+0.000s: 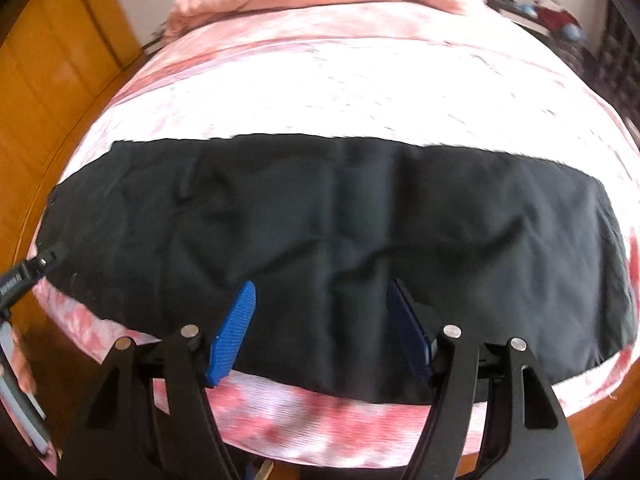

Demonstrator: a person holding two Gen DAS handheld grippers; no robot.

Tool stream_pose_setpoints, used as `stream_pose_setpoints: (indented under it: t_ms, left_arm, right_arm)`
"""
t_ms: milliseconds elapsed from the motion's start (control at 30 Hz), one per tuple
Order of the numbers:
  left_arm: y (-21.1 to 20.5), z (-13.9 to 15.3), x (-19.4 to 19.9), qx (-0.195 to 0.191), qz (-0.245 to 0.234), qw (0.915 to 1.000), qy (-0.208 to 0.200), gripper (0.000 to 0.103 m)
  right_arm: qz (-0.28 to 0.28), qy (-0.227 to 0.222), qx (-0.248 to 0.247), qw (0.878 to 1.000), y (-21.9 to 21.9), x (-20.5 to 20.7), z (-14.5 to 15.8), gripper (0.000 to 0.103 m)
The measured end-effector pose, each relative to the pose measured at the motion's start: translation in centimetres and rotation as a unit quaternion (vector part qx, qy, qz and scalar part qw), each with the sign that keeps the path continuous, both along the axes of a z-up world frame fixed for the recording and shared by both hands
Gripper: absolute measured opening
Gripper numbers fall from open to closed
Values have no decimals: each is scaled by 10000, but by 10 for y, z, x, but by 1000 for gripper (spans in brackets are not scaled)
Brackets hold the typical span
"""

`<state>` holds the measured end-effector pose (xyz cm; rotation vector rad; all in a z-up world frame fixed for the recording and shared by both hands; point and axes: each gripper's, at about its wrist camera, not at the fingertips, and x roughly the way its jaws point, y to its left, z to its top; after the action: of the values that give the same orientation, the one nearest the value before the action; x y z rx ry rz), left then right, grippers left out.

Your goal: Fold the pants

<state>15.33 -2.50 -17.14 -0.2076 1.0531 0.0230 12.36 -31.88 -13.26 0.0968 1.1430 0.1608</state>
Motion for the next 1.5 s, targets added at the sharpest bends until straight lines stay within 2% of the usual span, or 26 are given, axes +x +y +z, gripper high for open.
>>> stream_pose_setpoints:
  t_ms: [67, 133, 200, 300, 400, 567, 633, 700, 800, 900, 1000, 1267, 1367, 1500]
  left_arm:
    - [-6, -28, 16, 206, -18, 9990, 386, 40]
    - [-9, -28, 19, 400, -18, 9987, 319, 40]
    - [-13, -22, 19, 440, -36, 9985, 320, 40]
    - [-21, -8, 14, 335, -48, 9992, 195, 44]
    - [-42, 3, 10, 303, -327, 9989, 122, 49]
    - [-80, 6, 8, 87, -826, 9964, 177, 52]
    - [-104, 4, 3, 99, -1000, 9948, 167, 57]
    - [-124, 4, 3, 178, -1155, 9931, 121, 69]
    - [-148, 6, 2, 242, -1377, 9902, 35, 79]
    - [-166, -1, 5, 320, -1521, 9878, 134, 82]
    - [-170, -10, 5, 323, -1551, 9868, 323, 87]
    - [-149, -30, 8, 161, -1093, 9920, 614, 91]
    - [-144, -30, 8, 100, -1125, 9916, 626, 91]
    - [-147, -29, 2, 151, -1138, 9914, 632, 91]
  right_arm:
    - [-56, 157, -77, 9998, -9, 2, -11, 69]
    - [-65, 379, -53, 9992, -14, 6, -27, 68]
    - [-48, 343, 102, 9993, -17, 6, -29, 68]
    - [-131, 201, 445, 9987, -29, 0, -18, 67]
    - [-396, 91, 889, 9952, -60, -8, 0, 67]
    - [-1213, 87, 1490, 9813, -145, -43, 11, 67]
    - [-1591, 138, 1411, 9770, -177, -59, 9, 67]
    - [-1848, 170, 1143, 9760, -200, -74, 7, 68]
    - [-2139, 378, 777, 9730, -215, -86, -2, 68]
    - [-2301, 436, 879, 9682, -226, -90, -13, 68]
    - [-2446, 420, 1090, 9626, -236, -81, -21, 68]
    - [-2727, 529, 1832, 9430, -267, -64, -49, 69]
    - [-2756, 459, 1877, 9416, -271, -60, -46, 58]
    - [-2706, 335, 1850, 9442, -273, -55, -37, 49]
